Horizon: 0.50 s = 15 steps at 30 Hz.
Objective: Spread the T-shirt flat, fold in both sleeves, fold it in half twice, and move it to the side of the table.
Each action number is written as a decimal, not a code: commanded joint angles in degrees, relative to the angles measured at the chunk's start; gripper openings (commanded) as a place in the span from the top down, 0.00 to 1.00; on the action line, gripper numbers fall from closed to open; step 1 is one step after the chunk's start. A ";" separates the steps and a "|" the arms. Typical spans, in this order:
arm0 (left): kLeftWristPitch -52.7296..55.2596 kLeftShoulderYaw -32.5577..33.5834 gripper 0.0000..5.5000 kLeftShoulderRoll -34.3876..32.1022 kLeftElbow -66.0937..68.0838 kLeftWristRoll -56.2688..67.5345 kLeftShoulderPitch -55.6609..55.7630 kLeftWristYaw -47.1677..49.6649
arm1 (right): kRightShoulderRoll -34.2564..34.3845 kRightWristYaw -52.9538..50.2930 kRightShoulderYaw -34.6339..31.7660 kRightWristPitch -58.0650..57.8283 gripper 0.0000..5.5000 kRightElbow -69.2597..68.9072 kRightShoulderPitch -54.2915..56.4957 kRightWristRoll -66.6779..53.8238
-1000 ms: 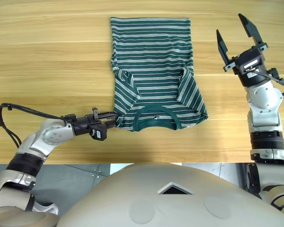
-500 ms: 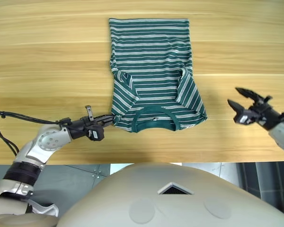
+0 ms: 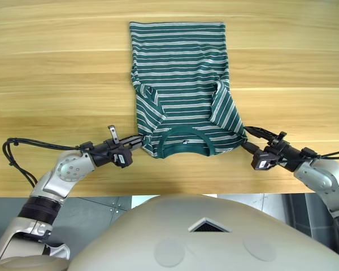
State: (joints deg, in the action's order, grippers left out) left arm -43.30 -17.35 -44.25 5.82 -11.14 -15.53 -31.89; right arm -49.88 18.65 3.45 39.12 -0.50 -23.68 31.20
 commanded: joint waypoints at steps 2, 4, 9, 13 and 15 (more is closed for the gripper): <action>1.79 -0.92 0.99 1.27 2.30 -2.67 -0.51 -0.08 | 0.21 -0.41 2.25 -1.29 0.54 3.65 1.24 2.83; 1.72 -0.76 0.99 1.33 2.54 -2.70 -0.67 0.07 | 0.00 -0.96 2.78 -1.25 0.54 4.24 1.80 2.90; 1.54 -0.44 1.00 1.48 2.83 -2.68 -0.88 0.32 | -0.25 -1.51 4.43 0.00 0.61 5.20 2.48 2.51; 1.58 -0.28 1.00 1.44 2.75 -2.70 -1.16 0.52 | -0.63 -1.73 5.11 0.53 0.76 5.32 2.48 2.30; 1.54 -0.23 1.00 1.34 2.78 -2.65 -1.25 0.61 | -0.75 -1.83 5.39 0.63 0.81 5.27 2.44 2.26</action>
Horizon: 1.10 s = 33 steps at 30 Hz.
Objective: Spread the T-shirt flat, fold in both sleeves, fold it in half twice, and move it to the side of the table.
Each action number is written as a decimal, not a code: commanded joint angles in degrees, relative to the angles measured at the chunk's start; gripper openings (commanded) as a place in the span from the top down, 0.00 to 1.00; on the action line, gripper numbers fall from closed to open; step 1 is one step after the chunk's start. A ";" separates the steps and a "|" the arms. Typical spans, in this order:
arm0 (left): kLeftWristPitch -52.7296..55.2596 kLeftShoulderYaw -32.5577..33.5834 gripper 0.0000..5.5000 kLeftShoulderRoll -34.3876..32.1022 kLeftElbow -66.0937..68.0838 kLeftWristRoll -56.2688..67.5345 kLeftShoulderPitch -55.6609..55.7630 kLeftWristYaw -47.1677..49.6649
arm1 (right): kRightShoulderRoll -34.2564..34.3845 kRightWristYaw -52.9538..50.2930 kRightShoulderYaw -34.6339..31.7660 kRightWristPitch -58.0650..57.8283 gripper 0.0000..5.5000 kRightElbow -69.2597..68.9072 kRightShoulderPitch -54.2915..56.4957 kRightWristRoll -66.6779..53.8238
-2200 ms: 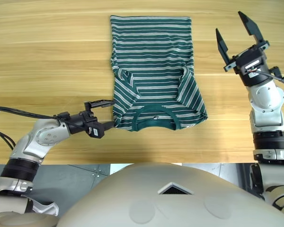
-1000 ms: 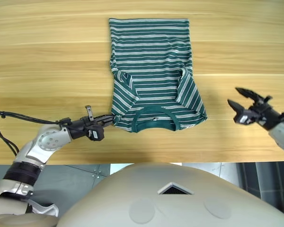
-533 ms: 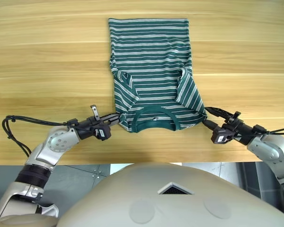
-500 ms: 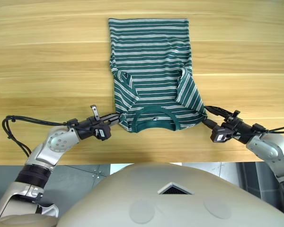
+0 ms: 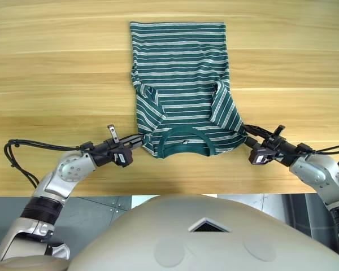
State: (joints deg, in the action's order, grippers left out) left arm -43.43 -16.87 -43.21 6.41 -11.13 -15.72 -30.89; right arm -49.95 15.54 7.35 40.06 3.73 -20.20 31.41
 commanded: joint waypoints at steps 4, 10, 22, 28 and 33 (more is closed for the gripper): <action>1.68 -0.53 1.00 0.27 2.33 -2.64 -1.08 -0.24 | -0.66 1.11 1.99 -0.25 0.94 1.37 -0.82 2.03; 1.89 0.12 1.00 -0.40 0.78 -1.85 -2.88 -0.36 | -0.49 0.01 1.59 -0.44 1.00 1.56 -0.72 1.72; 4.29 6.74 1.00 -2.24 -11.37 1.28 -19.89 2.06 | -0.48 1.89 -7.39 -0.84 1.00 -9.99 -13.29 -15.30; 3.59 9.43 1.00 3.32 -6.73 1.98 -8.51 5.81 | 4.57 2.68 -6.25 -2.28 1.00 -10.74 -3.25 -18.45; 4.42 11.08 1.00 8.10 -1.14 0.17 5.40 10.06 | 10.03 0.75 -3.55 -3.73 1.00 -4.61 8.65 -13.40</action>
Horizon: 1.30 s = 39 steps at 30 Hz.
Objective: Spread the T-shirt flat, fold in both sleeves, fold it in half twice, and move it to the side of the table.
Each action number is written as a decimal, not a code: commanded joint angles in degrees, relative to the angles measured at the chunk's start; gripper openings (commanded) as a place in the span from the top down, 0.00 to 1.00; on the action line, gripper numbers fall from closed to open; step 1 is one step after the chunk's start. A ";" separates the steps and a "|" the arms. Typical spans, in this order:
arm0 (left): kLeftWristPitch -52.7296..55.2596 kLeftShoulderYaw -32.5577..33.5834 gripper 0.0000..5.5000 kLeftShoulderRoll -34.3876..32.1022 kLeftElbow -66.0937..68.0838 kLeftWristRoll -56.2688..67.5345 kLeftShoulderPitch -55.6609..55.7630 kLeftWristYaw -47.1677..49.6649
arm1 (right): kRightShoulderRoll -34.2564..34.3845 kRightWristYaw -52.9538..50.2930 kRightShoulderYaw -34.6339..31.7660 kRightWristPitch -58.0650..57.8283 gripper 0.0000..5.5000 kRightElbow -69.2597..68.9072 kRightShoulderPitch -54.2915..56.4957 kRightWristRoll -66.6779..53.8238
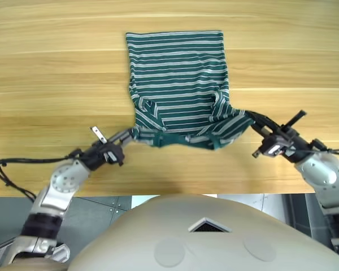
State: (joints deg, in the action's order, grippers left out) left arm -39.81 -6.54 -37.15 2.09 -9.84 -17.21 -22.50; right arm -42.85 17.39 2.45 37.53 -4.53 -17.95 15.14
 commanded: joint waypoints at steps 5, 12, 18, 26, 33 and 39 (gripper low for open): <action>4.17 -0.09 1.00 6.14 12.90 -5.43 22.01 4.96 | 7.76 -5.08 3.32 -2.82 1.00 13.49 20.59 8.38; 3.88 -2.74 1.00 11.06 38.11 -11.23 41.22 12.33 | 14.82 -17.90 8.01 -5.91 1.00 40.05 44.84 17.52; 1.92 -5.10 1.00 14.33 57.31 -14.18 51.70 18.75 | 19.86 -27.06 13.16 -6.36 1.00 60.23 58.44 21.83; 3.98 -5.97 0.95 16.98 68.88 -14.80 56.59 23.75 | 24.22 -32.03 17.62 -9.07 1.00 74.23 65.09 22.95; 8.70 -4.42 0.74 19.04 72.85 -12.99 61.07 23.40 | 26.80 -32.60 18.36 -15.46 0.73 79.54 67.65 21.75; 14.96 -2.33 0.58 19.53 74.97 -11.92 65.69 24.87 | 29.19 -34.13 18.49 -16.83 0.55 79.88 69.37 21.21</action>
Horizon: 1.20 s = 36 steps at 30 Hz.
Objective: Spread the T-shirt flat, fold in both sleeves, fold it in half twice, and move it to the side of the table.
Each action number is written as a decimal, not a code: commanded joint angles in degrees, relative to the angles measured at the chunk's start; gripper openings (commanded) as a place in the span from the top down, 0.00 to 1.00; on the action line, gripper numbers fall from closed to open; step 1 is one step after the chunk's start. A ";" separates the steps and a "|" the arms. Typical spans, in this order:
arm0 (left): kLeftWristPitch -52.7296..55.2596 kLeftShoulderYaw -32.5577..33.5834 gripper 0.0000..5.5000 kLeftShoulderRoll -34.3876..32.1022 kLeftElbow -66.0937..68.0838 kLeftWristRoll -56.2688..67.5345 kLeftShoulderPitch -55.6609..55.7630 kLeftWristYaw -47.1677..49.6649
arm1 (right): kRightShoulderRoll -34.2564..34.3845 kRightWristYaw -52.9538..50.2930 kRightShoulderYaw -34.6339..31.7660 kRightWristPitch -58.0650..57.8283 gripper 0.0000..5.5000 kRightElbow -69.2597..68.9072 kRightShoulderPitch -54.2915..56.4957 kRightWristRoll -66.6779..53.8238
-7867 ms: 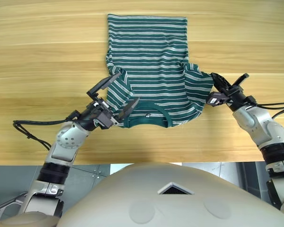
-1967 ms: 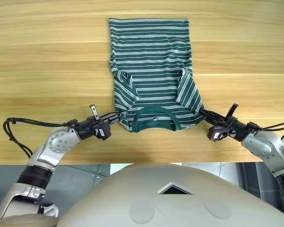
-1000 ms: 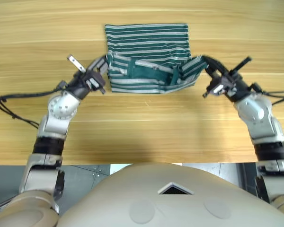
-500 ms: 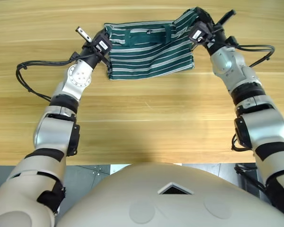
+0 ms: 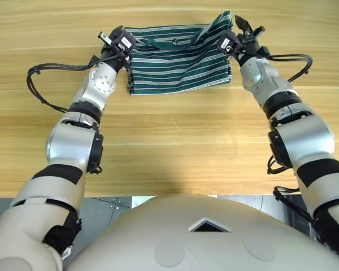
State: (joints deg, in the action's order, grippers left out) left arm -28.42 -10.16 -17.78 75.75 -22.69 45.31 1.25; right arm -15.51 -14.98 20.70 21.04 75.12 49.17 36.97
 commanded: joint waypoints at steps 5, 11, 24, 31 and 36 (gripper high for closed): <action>8.81 4.26 0.43 -0.62 2.41 2.27 1.89 4.22 | 8.54 -6.73 7.28 2.92 0.44 -3.34 1.49 4.79; 1.03 15.72 0.34 -3.12 0.97 13.10 -6.69 4.84 | 13.82 -7.31 21.82 9.23 0.44 -12.48 -4.75 15.33; -17.42 19.33 0.34 -1.24 -5.97 17.64 -18.01 4.52 | 13.04 -1.70 36.85 12.92 0.44 -3.77 3.61 26.97; -18.34 16.06 0.34 0.10 -6.29 14.34 -17.37 7.01 | -1.41 3.39 43.49 30.46 0.44 -23.73 -2.47 27.27; -19.31 13.82 0.34 0.57 -6.94 12.37 -15.37 7.18 | -11.59 7.53 40.30 31.64 0.44 -37.38 -8.79 23.54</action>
State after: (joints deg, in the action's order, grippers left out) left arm -47.34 4.84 -17.26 69.66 -9.25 27.93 8.15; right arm -21.42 -12.89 60.24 51.56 41.31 45.47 59.44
